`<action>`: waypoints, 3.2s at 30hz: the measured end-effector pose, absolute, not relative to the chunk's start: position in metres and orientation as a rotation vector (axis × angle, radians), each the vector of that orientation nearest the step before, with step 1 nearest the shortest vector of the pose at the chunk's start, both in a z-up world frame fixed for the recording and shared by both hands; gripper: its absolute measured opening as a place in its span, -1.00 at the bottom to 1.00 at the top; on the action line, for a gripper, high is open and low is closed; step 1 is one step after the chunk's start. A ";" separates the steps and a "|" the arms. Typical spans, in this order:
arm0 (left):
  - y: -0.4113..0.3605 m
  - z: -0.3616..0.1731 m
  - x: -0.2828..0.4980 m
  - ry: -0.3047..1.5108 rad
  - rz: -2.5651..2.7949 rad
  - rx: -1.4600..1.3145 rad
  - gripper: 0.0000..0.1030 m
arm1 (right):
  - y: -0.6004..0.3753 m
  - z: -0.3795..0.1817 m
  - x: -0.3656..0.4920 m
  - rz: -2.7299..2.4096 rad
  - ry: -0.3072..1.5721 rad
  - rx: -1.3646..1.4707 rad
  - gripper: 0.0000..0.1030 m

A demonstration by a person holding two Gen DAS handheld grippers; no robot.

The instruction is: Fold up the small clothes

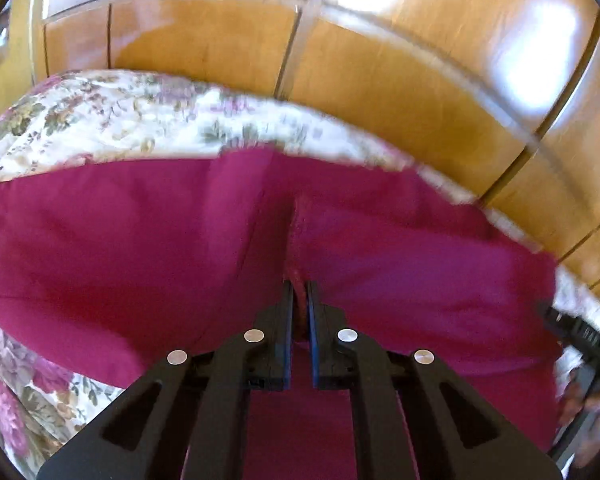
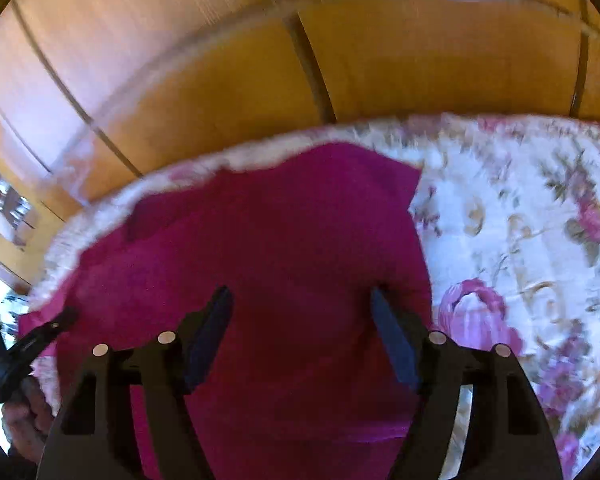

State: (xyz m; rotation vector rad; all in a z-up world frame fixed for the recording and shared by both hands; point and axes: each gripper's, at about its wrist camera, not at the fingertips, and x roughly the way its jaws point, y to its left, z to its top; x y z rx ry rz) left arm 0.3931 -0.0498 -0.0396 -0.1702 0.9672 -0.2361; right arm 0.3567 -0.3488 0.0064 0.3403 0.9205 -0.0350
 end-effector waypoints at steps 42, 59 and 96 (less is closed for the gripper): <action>0.330 -0.022 0.265 0.729 0.333 -0.955 0.29 | -0.247 -0.015 0.238 -0.118 0.913 -0.049 0.96; 0.307 0.011 0.329 0.697 0.153 -0.754 -0.89 | -0.244 -0.018 0.241 -0.132 0.909 -0.071 0.96; 0.009 -0.046 0.210 0.870 -0.314 -0.286 -0.19 | -0.153 0.002 0.325 0.306 1.004 0.401 0.29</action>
